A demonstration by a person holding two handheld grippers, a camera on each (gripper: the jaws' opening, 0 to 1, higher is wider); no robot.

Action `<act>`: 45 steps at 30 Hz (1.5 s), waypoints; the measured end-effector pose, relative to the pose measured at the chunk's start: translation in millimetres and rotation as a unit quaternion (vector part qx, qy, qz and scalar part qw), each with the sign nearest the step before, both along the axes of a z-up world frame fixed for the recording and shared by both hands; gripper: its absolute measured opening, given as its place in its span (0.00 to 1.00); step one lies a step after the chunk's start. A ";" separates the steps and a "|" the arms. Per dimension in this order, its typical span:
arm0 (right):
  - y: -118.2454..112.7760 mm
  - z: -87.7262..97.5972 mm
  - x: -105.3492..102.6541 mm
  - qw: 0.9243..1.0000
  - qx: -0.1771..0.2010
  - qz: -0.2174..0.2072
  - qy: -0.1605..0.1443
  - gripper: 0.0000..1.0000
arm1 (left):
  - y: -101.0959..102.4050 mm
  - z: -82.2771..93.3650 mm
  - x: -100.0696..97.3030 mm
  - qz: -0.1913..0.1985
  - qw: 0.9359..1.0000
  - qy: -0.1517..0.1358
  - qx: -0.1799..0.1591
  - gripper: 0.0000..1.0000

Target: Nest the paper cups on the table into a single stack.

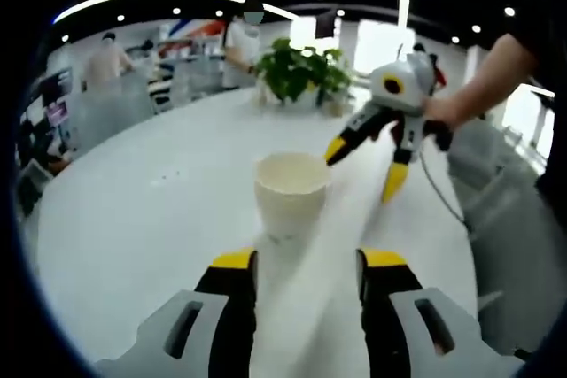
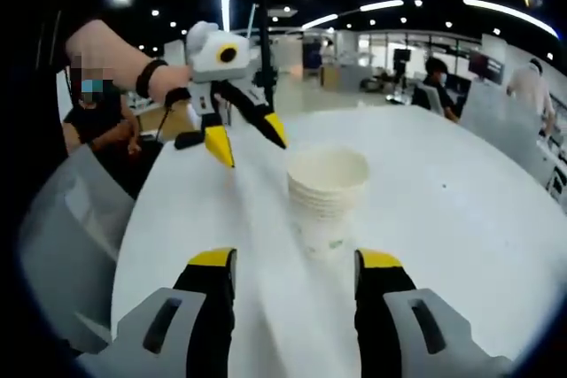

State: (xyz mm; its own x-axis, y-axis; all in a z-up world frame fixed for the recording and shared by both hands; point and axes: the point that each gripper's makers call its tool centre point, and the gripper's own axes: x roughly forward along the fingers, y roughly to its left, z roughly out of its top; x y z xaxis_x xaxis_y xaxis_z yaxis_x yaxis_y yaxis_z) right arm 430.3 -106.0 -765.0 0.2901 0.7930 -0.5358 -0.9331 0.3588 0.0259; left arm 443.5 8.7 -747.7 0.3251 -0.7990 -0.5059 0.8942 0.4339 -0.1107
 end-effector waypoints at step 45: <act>-95.3 79.7 -88.2 0.990 0.055 -0.130 -0.012 1.00 | 82.1 74.7 -106.1 0.091 0.992 -0.081 -0.034 0.99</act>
